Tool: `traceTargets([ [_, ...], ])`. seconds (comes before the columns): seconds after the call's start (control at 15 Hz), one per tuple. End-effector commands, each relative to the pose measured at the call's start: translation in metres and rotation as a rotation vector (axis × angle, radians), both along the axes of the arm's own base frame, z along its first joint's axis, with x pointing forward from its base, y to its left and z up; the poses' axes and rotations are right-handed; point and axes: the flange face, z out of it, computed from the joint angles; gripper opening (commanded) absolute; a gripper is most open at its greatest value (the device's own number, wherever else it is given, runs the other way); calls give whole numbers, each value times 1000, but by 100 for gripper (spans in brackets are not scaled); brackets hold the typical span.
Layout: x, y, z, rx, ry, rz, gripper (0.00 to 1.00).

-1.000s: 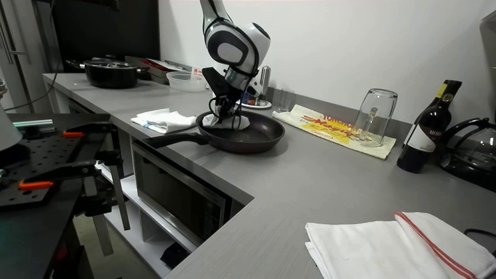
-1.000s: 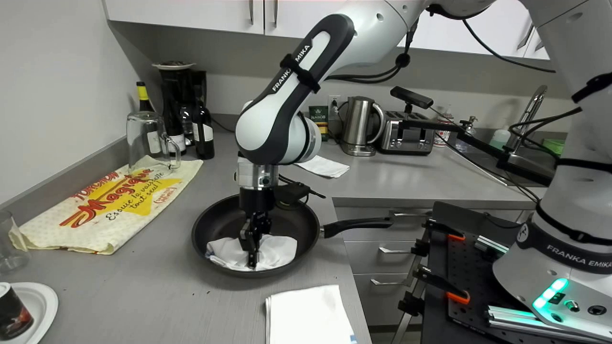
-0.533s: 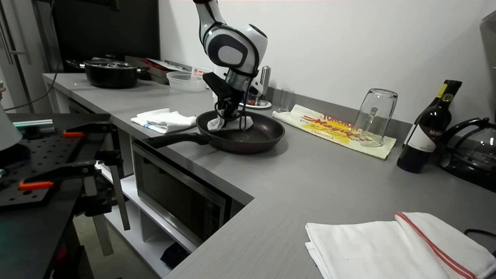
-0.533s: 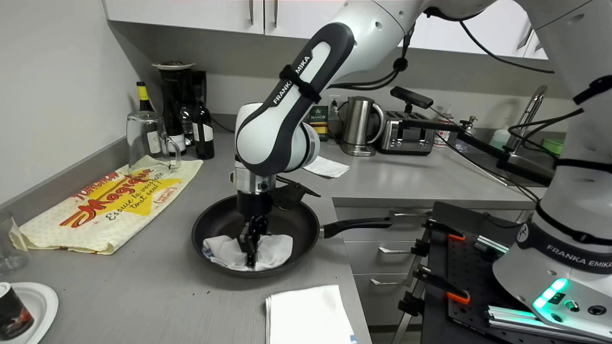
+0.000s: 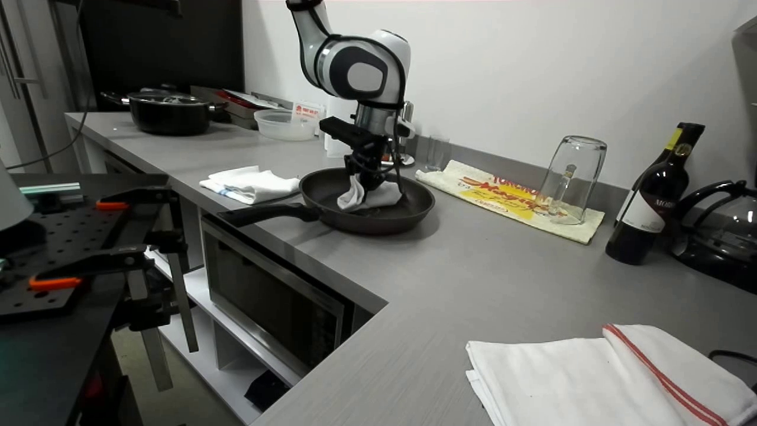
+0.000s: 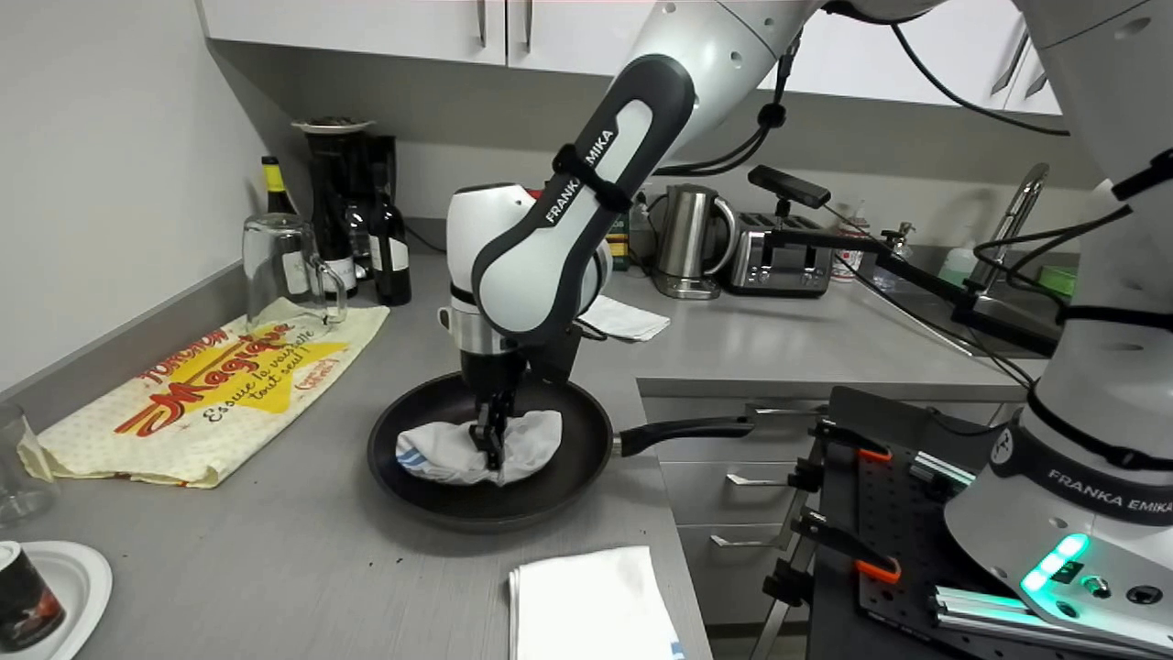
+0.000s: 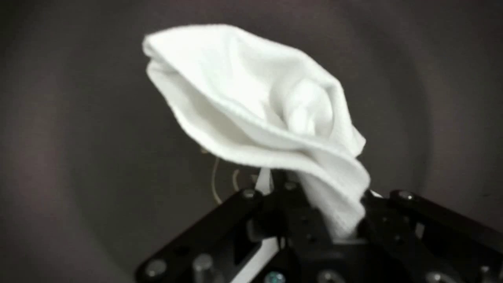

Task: Wipe the pan with the dish cloth

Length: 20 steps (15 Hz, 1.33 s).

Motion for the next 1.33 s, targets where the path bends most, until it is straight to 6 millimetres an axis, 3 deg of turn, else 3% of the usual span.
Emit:
traceTargets([
  [0.0,-1,-38,-31,-115,-16,7,4],
  [0.33,18,-74,-39,-244,-175,28,4],
  [0.67,30,-94,-28,-418,-351,102,4],
  [1.0,29,-86,-5,-526,-502,132,4],
  [1.27,16,-64,37,-563,-554,104,4],
])
